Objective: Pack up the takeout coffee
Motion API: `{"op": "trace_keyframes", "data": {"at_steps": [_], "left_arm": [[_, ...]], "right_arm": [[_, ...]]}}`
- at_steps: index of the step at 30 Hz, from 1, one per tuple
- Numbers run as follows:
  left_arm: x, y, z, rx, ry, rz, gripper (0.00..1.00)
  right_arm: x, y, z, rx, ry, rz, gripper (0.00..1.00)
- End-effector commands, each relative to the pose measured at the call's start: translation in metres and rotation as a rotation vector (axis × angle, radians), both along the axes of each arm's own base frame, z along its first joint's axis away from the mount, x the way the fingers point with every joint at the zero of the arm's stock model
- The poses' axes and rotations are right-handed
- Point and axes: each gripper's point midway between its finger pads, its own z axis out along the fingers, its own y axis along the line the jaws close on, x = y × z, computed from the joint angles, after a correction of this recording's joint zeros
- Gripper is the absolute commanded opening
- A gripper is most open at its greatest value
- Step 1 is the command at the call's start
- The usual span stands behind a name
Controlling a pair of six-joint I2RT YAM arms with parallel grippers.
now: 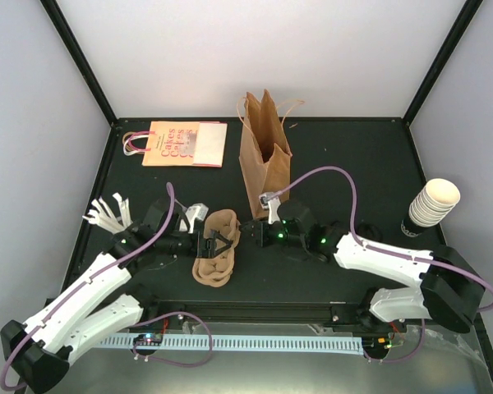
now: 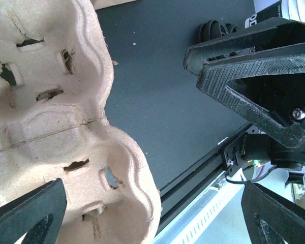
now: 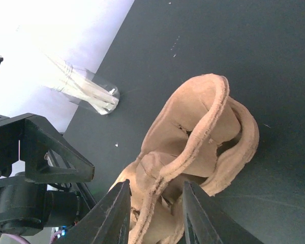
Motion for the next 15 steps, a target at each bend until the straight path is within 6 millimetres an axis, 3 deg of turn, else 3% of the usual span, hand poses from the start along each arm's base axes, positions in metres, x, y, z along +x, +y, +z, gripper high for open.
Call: {"op": "trace_keyframes", "data": {"at_steps": [1,9,15], "left_arm": [[0.0,-0.005,0.007,-0.049,-0.003,-0.003,0.94],[-0.012,-0.025,-0.003,-0.092,0.093,-0.064,0.78],[-0.013,-0.026,-0.005,-0.055,0.082,-0.054,0.75]], "right_arm": [[0.001,-0.011,-0.005,-0.036,-0.017,-0.033,0.33],[-0.002,-0.017,-0.009,-0.037,0.017,-0.046,0.41],[-0.004,-0.022,-0.008,-0.03,0.023,-0.052,0.41]]}}
